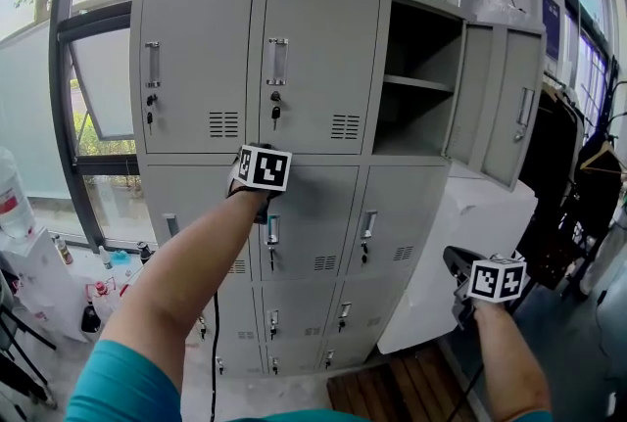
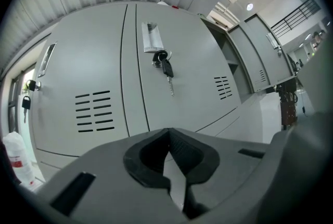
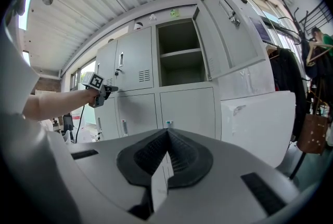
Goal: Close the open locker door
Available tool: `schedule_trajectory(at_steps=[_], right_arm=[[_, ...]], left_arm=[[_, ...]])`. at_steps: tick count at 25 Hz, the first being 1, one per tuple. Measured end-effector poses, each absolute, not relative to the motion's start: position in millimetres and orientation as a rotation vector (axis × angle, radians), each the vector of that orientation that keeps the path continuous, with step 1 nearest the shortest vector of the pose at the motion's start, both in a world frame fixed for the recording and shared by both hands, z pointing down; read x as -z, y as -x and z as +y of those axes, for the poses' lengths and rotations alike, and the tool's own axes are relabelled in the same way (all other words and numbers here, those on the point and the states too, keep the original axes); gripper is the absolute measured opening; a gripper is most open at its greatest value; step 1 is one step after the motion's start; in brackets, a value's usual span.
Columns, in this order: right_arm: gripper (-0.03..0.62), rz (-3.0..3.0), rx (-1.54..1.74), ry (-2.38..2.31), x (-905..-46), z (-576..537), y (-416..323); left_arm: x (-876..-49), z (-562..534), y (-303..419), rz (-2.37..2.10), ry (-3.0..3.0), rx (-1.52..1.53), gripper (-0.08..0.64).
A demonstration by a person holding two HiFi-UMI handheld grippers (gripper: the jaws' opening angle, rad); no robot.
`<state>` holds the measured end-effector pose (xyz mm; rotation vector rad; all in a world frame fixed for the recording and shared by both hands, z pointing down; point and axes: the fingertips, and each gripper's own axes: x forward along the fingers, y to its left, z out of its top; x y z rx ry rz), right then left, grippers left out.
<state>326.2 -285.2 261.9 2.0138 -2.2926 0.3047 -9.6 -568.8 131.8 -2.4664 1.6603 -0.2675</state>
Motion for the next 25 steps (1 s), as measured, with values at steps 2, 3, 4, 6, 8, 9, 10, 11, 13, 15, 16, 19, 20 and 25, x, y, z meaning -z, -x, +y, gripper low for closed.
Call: schedule_trajectory(at_steps=[2,3,4,6,8,9,10,11,13,15,16,19,20,25], right_arm=[[-0.009,-2.289,-0.298,-2.019,-259.5,-282.9,-326.9],[-0.009,-2.289,-0.295,-2.021,-258.3,-281.7,-326.9],[-0.009,-2.288,-0.29,-2.026,-257.2,-280.2,-327.0],[-0.009,-2.281,-0.279,-2.038,-255.5,-275.2,-329.2],[-0.009,-2.262,-0.266,-2.06,-252.8,-266.9,-336.0],[-0.009,-2.249,-0.26,-2.076,-250.6,-261.7,-341.0],[-0.009,-2.236,-0.254,-2.094,-247.7,-256.0,-347.1],[-0.009,-2.22,-0.247,-2.114,-244.5,-249.9,-354.2],[-0.009,-2.183,-0.229,-2.153,-236.4,-236.5,-371.0],[-0.009,-2.147,-0.201,-2.19,-224.6,-220.8,-389.5],[-0.009,-2.131,-0.184,-2.207,-217.4,-212.0,-398.9],[-0.009,-2.072,-0.14,-2.263,-197.2,-183.9,-431.6],[-0.009,-2.053,-0.131,-2.28,-192.2,-174.4,-443.1],[-0.009,-1.992,-0.102,-2.34,-176.9,-130.7,-497.7]], left_arm=[[-135.0,-555.9,1.1,1.61,2.498,0.259,0.0],[-137.1,-549.0,-4.8,1.58,2.514,0.258,0.0],[-139.6,-541.8,-11.9,1.548,2.531,0.258,0.0],[-144.7,-526.6,-30.0,1.477,2.568,0.259,0.0],[-147.5,-510.9,-54.8,1.397,2.606,0.254,0.0],[-148.1,-503.1,-69.6,1.355,2.626,0.251,0.0],[-148.2,-495.4,-85.7,1.311,2.646,0.247,0.0],[-147.7,-487.3,-103.1,1.267,2.666,0.243,0.0],[-145.3,-470.0,-141.5,1.178,2.703,0.229,0.0],[-141.1,-451.5,-182.8,1.094,2.735,0.21,0.0],[-138.5,-441.6,-204.1,1.053,2.748,0.199,0.0],[-129.8,-405.9,-270.7,0.919,2.796,0.169,0.0],[-127.4,-392.5,-292.9,0.873,2.812,0.163,0.0],[-117.5,-331.0,-390.4,0.715,2.857,0.147,0.0]])
